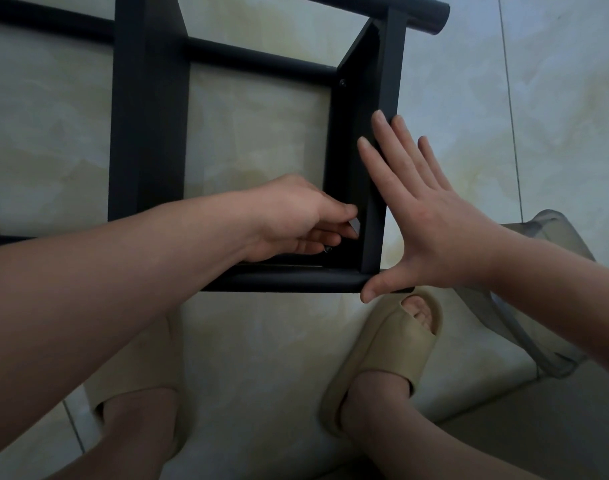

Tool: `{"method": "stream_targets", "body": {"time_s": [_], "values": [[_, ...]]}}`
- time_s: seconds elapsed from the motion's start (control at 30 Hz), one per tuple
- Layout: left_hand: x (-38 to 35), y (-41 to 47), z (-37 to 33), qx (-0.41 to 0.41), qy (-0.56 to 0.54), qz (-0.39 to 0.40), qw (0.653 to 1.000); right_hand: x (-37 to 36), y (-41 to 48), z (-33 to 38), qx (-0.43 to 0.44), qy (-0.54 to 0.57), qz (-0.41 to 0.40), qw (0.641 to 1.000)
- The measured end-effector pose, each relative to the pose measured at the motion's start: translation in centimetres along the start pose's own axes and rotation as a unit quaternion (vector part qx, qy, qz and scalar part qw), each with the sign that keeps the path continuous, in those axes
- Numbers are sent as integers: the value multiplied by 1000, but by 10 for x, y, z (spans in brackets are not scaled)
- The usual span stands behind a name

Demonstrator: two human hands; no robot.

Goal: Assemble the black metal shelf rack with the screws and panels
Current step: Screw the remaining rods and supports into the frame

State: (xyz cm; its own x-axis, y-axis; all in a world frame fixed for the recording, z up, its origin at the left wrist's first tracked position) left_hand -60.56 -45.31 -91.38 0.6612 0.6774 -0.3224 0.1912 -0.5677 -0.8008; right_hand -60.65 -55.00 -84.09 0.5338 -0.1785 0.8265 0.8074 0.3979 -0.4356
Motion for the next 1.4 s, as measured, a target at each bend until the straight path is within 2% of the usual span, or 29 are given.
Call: {"method": "stream_targets", "body": {"time_s": [0.37,0.63,0.83,1.13,1.4], "values": [[2,-3,-8,-43,75,1,996,-1,0,0,-3,2,5,1000],[1,-3,-7,-45,62,15,997,0,0,0,-2,3,5,1000],[0,-1,-6,-60,5,-12,998,-1,0,0,-3,4,5,1000],[-1,0,-1,-43,16,39,998,-1,1,-1,0,7,2,1000],[1,-3,-1,-62,99,65,991,-1,1,-1,0,11,4,1000]]}}
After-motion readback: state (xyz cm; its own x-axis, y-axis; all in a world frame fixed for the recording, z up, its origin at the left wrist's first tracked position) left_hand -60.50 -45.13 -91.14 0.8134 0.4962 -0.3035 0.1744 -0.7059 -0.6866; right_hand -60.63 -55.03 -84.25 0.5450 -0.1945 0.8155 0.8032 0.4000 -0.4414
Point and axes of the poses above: each hand's wrist, its own y-axis towards the middle knuckle, its own x-axis out of the back of the hand, z = x × y, the point moved 10 cm from there along y, towards the middle knuckle, and after that the axes turned 5 degrees about y, right-handed, at the moved point
